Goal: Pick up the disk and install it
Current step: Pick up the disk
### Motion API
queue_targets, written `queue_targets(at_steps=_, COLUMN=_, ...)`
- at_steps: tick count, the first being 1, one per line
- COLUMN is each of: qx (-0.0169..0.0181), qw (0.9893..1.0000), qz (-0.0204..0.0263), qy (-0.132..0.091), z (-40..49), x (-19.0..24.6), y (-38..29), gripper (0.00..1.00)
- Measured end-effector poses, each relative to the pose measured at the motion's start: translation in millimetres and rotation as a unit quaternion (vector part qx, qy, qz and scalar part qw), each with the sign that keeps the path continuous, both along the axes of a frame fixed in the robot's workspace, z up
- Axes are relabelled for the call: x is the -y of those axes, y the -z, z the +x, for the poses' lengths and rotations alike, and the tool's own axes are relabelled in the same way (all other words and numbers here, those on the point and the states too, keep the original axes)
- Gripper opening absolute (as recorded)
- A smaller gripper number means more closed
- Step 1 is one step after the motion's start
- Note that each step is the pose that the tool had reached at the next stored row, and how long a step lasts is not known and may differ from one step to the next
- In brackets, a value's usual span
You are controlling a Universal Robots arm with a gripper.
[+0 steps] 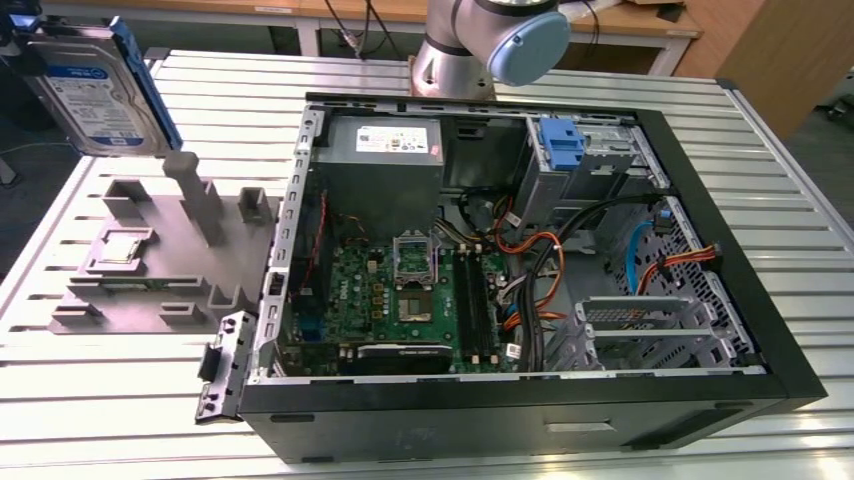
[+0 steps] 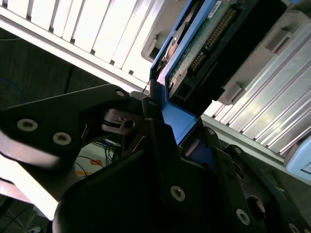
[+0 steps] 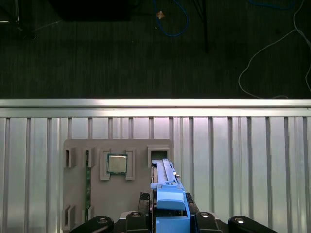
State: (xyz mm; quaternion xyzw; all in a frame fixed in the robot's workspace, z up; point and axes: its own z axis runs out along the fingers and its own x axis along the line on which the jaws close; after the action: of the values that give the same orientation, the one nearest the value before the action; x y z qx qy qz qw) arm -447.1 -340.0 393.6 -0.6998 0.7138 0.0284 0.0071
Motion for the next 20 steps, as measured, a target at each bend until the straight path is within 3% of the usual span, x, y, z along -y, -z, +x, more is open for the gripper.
queue_targets(at_steps=20, qx=-0.0001, qw=1.0, qz=0.0, qy=0.0, z=0.0, x=0.0, y=-4.4, gripper=0.37)
